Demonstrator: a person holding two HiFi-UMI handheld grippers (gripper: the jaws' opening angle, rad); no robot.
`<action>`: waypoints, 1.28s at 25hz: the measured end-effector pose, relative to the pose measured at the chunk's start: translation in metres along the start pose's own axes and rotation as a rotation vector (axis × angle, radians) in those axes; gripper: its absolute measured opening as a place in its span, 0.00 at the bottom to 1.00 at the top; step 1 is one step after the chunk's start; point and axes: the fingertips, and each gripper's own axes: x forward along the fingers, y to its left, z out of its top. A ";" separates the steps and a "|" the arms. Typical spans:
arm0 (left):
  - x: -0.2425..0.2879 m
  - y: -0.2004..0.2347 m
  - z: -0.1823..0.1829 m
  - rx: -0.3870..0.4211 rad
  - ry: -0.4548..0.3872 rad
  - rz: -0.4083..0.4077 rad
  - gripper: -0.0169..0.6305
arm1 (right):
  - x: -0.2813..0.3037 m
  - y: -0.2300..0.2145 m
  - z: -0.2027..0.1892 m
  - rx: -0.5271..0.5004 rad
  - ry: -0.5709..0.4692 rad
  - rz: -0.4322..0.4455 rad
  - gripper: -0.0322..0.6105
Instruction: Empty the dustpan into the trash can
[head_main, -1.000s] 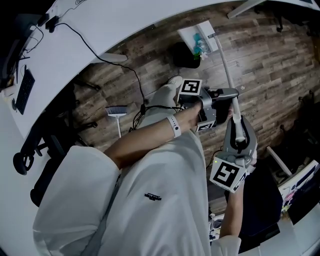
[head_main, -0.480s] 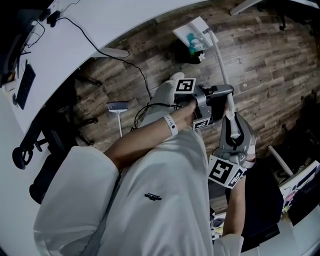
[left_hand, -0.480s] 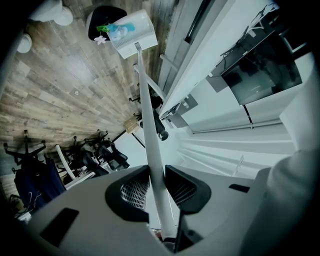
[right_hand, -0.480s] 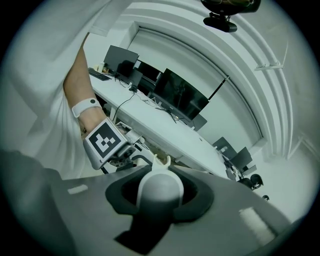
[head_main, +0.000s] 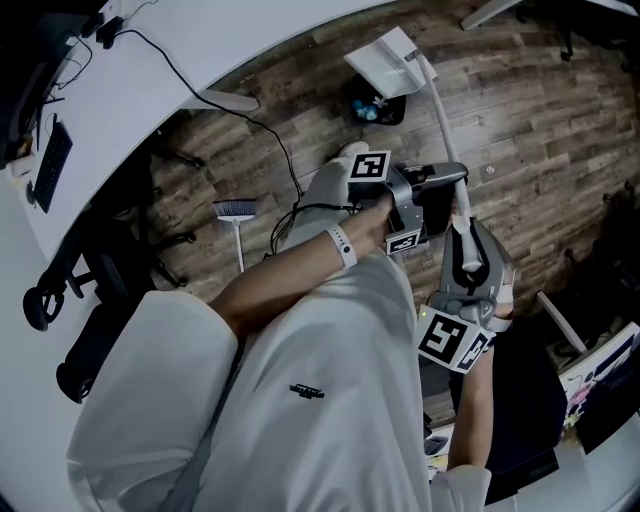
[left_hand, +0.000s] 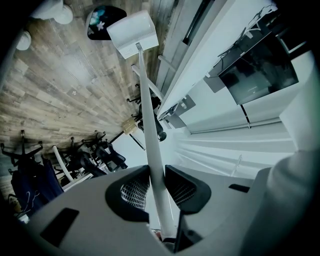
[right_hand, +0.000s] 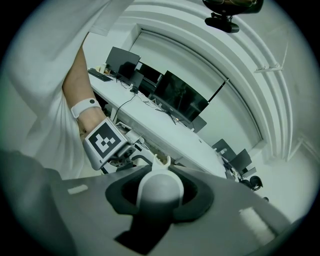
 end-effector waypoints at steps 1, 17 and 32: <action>0.001 0.000 -0.001 0.001 0.003 0.002 0.18 | -0.001 -0.001 0.000 0.005 -0.001 -0.003 0.23; 0.045 0.028 -0.024 -0.060 0.144 0.284 0.18 | -0.016 -0.047 -0.023 0.351 0.101 -0.141 0.23; 0.122 0.076 -0.032 -0.058 0.298 0.445 0.19 | -0.018 -0.125 -0.111 0.982 0.244 -0.364 0.23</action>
